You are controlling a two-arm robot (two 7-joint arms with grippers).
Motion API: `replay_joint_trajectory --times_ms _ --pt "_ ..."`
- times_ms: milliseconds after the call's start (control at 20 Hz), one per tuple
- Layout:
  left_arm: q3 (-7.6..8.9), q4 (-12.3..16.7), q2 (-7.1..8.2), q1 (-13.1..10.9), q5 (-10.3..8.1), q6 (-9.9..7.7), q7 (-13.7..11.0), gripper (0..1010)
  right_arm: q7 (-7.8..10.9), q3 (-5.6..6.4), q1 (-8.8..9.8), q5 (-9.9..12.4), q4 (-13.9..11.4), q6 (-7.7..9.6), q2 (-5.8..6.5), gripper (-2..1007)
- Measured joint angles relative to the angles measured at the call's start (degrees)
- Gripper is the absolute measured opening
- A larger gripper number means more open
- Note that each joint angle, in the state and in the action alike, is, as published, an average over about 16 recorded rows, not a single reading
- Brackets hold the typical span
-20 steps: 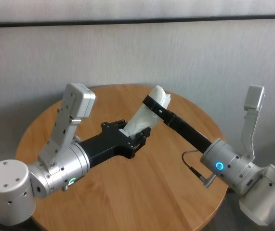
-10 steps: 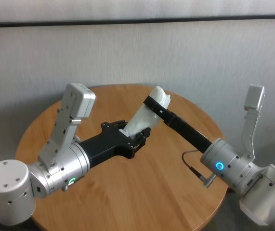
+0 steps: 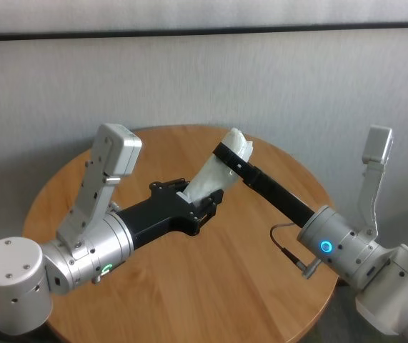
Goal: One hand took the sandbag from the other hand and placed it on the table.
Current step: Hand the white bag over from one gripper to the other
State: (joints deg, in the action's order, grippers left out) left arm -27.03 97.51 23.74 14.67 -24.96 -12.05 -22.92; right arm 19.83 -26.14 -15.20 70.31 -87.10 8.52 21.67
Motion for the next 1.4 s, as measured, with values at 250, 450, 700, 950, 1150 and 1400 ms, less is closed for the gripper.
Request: replay_joint_trajectory --times_ms 250,450,700,950,1150,1400 --pt "0.00 0.0 0.00 0.0 0.00 0.00 0.0 360 -0.01 0.00 0.01 0.0 0.0 0.02 0.02 624" --pt "0.00 0.0 0.00 0.0 0.00 0.00 0.0 360 -0.01 0.01 0.01 0.0 0.0 0.03 0.03 624" --pt "0.00 0.0 0.00 0.0 0.00 0.00 0.0 361 -0.01 0.01 0.01 0.0 0.0 0.04 0.04 624" --pt "0.00 0.0 0.00 0.0 0.00 0.00 0.0 361 -0.01 0.01 0.01 0.0 0.0 0.04 0.05 624" --pt "0.00 0.0 0.00 0.0 0.00 0.00 0.0 361 -0.01 0.01 0.01 0.0 0.0 0.04 0.05 624" --pt "0.00 0.0 0.00 0.0 0.00 0.00 0.0 360 -0.01 0.01 0.01 0.0 0.0 0.04 0.05 624"
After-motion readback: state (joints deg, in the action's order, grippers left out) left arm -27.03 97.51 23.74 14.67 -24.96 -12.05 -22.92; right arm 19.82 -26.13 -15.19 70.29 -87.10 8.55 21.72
